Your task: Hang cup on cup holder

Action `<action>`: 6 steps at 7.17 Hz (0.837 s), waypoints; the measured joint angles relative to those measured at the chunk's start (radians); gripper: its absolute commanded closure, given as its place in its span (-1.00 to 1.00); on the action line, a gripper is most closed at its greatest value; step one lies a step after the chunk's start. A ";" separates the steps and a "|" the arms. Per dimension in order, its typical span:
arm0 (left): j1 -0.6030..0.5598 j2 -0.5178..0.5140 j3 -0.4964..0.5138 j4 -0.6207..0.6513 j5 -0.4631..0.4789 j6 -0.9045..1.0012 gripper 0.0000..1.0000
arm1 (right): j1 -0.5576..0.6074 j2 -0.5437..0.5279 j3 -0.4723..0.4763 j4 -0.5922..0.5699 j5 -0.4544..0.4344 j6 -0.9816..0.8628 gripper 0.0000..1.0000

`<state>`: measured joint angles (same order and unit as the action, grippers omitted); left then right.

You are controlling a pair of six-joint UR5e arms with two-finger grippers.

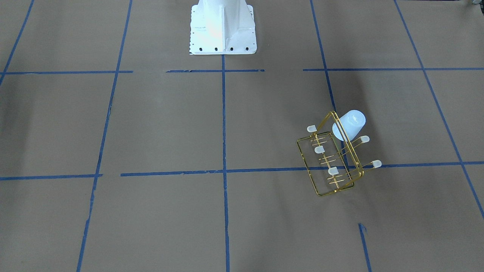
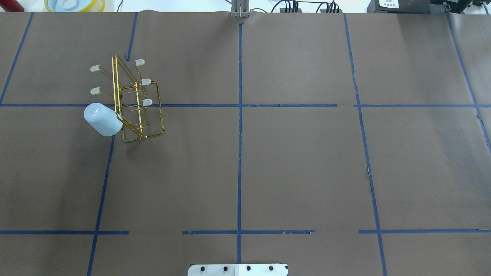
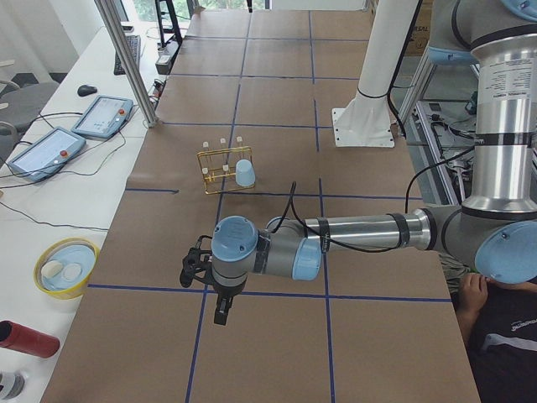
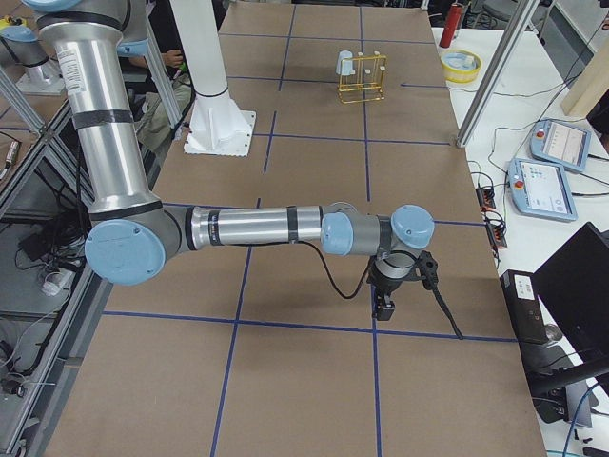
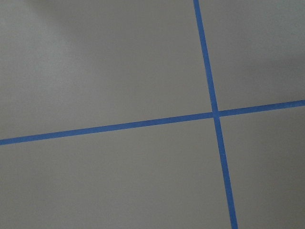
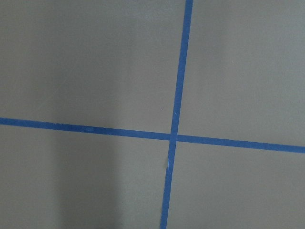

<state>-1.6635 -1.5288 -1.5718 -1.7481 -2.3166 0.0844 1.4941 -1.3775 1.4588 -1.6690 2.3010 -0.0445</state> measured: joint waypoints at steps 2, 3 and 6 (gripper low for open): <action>-0.001 -0.024 -0.011 0.063 0.006 0.054 -1.00 | 0.000 0.000 0.000 0.000 0.000 0.000 -1.00; -0.001 -0.026 -0.012 0.069 0.006 0.069 -1.00 | 0.000 0.000 0.000 0.000 0.000 0.000 -1.00; 0.000 -0.030 -0.004 0.065 0.002 0.078 -1.00 | 0.000 0.000 0.000 0.000 0.000 0.000 -1.00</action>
<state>-1.6636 -1.5584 -1.5753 -1.6834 -2.3144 0.1622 1.4941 -1.3775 1.4588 -1.6690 2.3010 -0.0445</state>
